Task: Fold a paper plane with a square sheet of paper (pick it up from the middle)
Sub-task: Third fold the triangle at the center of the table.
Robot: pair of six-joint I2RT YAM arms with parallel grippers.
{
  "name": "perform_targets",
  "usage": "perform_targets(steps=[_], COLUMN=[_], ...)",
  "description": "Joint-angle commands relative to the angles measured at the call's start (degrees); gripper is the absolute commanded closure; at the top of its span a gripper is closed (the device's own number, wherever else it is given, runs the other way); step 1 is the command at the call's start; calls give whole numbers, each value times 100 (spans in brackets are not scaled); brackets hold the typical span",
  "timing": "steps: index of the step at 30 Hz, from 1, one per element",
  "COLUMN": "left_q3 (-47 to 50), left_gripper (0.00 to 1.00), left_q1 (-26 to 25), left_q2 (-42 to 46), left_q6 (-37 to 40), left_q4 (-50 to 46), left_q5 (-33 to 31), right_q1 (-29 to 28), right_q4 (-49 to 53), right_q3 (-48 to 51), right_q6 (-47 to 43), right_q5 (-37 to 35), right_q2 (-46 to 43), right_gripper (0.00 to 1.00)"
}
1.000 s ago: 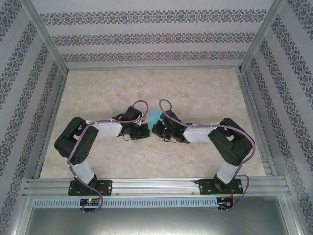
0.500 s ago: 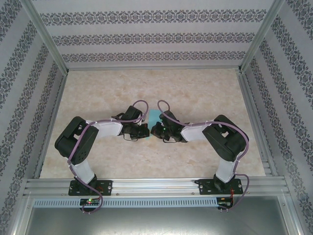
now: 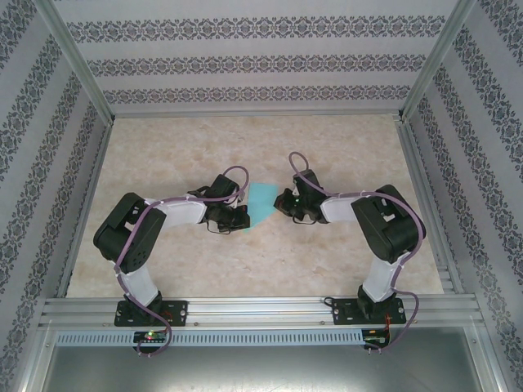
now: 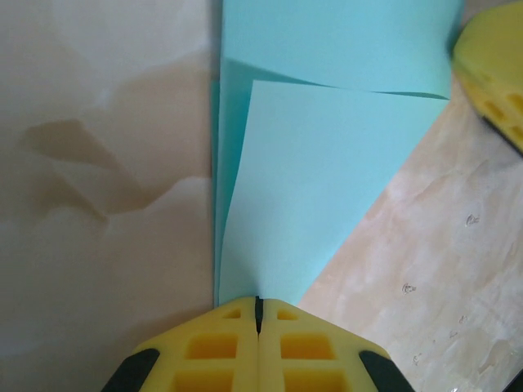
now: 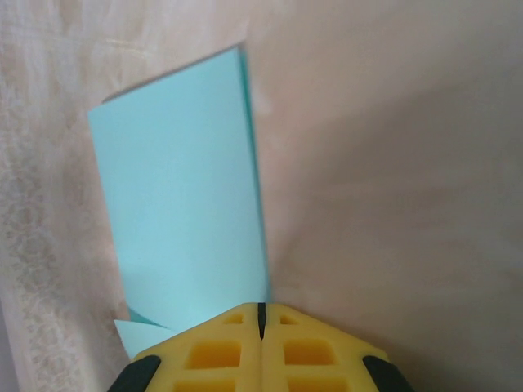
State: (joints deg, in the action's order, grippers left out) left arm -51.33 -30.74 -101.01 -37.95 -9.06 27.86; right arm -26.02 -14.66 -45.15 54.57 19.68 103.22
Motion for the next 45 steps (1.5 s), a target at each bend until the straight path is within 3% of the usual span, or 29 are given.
perform_targets(steps=[1, 5, 10, 12, 15, 19, 27, 41, 45], left_q3=[72, -112, -229, -245, -388, -630, -607, -196, -193], left_gripper=[100, 96, 73, 68, 67, 73, 86, 88, 88], left_q1=[-24, -11, -12, -11, -11, -12, -11, -11, -18], left_q2=[-267, 27, 410, 394, 227, -50, -340, -224, -161], left_q6=[136, 66, -95, -87, -93, 16, 69, -46, -13], left_q4=[-828, -439, 373, 590, 648, 496, 411, 669, 655], left_q5=[-191, -88, -153, -220, -245, -220, -714, -1034, -1058], right_q1=[189, 192, 176, 160, 150, 82, -90, -123, -107], right_q4=[312, 262, 305, 305, 292, 91, 86, 77, 382], right_q3=[2, 83, 279, 372, 424, 467, 115, -354, -268], right_q6=[-425, -456, -421, -363, -187, 60, 149, 167, 118], right_q5=[-228, 53, 375, 413, 487, 576, 876, 1520, 1113], right_q2=[-339, -733, -1093, -1184, -1214, -1127, -553, 73, -137], right_gripper=[100, 97, 72, 64, 52, 42, 43, 51, 50])
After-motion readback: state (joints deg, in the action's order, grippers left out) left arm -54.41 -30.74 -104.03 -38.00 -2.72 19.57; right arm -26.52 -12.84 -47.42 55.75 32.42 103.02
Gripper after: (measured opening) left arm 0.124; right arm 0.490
